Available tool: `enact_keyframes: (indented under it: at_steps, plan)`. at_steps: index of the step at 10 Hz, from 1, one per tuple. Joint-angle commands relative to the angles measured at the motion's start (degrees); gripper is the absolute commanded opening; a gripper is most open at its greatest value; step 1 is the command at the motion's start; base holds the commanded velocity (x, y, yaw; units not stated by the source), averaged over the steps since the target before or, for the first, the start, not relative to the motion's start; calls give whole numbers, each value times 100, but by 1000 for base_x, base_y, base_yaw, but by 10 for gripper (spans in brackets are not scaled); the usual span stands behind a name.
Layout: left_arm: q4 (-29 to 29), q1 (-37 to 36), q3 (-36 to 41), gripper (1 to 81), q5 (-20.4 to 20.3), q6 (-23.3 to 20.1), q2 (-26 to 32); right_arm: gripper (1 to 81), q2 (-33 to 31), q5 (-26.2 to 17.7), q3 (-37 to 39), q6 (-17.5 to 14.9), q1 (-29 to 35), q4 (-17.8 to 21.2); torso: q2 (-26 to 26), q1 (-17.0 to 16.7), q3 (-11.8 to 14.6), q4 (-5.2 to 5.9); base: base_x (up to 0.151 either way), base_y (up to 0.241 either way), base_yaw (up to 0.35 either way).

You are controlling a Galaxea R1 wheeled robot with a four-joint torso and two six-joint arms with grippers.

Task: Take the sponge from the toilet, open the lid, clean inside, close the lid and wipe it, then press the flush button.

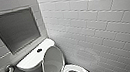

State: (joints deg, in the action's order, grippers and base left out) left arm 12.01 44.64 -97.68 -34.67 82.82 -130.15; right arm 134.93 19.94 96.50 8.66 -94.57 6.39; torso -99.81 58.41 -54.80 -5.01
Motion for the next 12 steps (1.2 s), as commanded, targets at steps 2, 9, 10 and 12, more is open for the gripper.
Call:
enact_keyframes:
  at_steps: [2, 9, 10, 12]
  plan:
    - [-2597, -663, -865, 811, -478, 1041, 199, 10, -121, -342, -177, -31, 118, -120, 0, 0, 0, 0, 0, 0, 0]
    - [-2563, -671, -1815, 811, -743, 4329, -21, 10, -77, -351, -168, -39, 65, -94, 0, 0, 0, 0, 0, 0, 0]
    - [-2598, -663, -1833, 811, -743, 4374, -30, 10, -86, -342, -194, -39, 65, -103, 0, 0, 0, 0, 0, 0, 0]
    - [-2668, -532, -1851, 811, -891, 4365, 93, 10, -95, -342, -194, -39, 65, -111, 0, 0, 0, 0, 0, 0, 0]
